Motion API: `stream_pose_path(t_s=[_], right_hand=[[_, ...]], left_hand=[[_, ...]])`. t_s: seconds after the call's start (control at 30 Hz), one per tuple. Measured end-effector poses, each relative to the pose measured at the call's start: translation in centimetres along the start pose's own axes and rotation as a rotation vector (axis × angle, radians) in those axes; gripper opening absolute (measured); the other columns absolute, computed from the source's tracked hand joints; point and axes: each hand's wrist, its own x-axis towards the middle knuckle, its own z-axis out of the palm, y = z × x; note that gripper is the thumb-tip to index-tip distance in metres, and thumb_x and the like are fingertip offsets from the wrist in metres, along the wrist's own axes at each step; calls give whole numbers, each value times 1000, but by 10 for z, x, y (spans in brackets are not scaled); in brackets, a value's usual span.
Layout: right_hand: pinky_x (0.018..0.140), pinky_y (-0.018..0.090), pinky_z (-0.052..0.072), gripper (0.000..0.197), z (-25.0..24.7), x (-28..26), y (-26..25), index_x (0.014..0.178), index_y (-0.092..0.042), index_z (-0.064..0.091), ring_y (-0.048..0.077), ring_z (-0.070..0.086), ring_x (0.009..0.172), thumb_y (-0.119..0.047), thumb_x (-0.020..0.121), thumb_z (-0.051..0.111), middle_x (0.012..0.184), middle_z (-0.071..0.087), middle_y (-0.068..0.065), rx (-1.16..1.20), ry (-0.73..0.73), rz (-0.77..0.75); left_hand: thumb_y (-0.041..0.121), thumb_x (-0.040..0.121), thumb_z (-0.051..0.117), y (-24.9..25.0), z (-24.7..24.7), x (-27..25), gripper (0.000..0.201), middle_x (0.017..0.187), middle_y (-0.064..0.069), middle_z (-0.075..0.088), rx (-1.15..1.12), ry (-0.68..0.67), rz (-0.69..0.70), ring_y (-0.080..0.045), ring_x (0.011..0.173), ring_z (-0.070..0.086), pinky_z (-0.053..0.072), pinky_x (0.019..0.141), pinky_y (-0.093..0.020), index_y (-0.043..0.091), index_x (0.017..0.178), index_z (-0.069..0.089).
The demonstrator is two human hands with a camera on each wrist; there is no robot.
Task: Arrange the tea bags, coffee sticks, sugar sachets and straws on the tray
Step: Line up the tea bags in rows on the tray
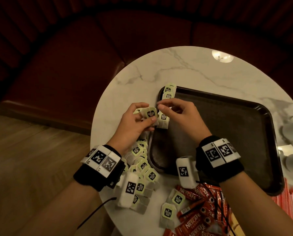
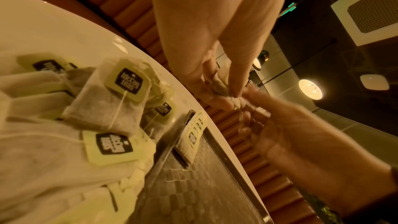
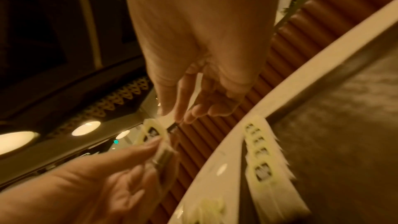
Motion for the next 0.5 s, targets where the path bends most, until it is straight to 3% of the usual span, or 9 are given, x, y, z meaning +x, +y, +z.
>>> stream_pose_path(t_s=[0.13, 0.23, 0.3, 0.4, 0.5], right_hand=[[81, 39, 54, 21, -1, 1, -9, 108, -20, 74, 13, 64, 83, -31, 90, 70, 96, 72, -4, -46, -85, -52], [88, 50, 53, 19, -2, 2, -7, 105, -15, 75, 22, 68, 91, -27, 91, 69, 96, 74, -1, -23, -71, -40], [91, 40, 55, 18, -3, 0, -8, 103, -11, 75, 18, 69, 95, -23, 92, 67, 97, 75, 1, 31, -58, -12], [78, 17, 51, 15, -6, -3, -9, 100, -10, 75, 4, 68, 87, -19, 93, 65, 95, 75, 2, 130, -70, 34], [71, 16, 48, 15, -5, -4, -9, 101, -12, 74, 5, 65, 84, -20, 94, 64, 96, 75, 4, 178, -81, 59]], left_hand=[[-6, 83, 68, 3, 2, -1, 43, 94, -10, 72, 26, -63, 45, -15, 84, 72, 58, 74, -24, 8, 121, 55], [-6, 81, 69, 4, 2, -1, 40, 96, -11, 74, 21, -88, 57, -16, 89, 72, 56, 75, -22, 4, 118, 59], [-4, 82, 69, 2, 1, -1, 36, 101, -10, 74, 29, -86, 65, -16, 93, 71, 55, 77, -20, 3, 116, 63], [-2, 82, 70, 1, -1, -2, 31, 103, -7, 74, 63, -61, 86, -15, 94, 71, 54, 79, -19, 2, 113, 67], [-4, 81, 71, 2, 0, -2, 31, 104, -10, 74, 57, -60, 103, -16, 92, 72, 53, 79, -18, -1, 112, 67]])
